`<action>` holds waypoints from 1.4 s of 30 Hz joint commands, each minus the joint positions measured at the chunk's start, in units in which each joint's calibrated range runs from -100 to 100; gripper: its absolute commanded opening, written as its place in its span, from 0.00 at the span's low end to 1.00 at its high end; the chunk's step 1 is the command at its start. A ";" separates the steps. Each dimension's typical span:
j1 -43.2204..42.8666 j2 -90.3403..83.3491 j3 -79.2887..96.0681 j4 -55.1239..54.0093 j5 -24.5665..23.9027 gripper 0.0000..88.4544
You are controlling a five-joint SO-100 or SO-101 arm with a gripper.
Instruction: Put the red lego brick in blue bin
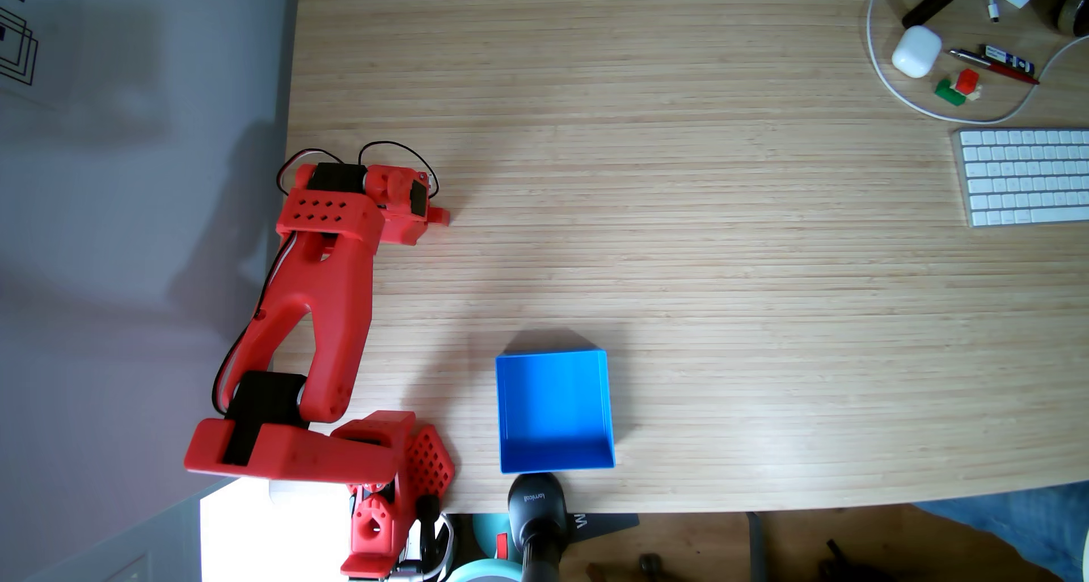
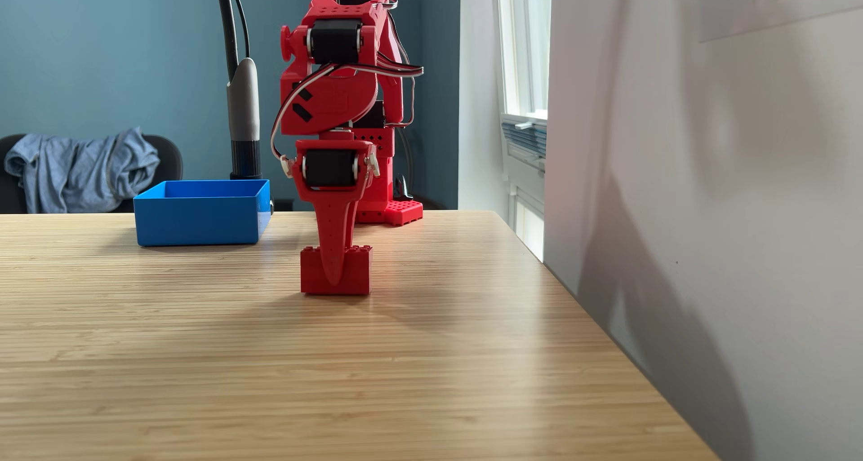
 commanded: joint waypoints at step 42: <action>47.05 -34.39 8.84 23.33 10.55 0.00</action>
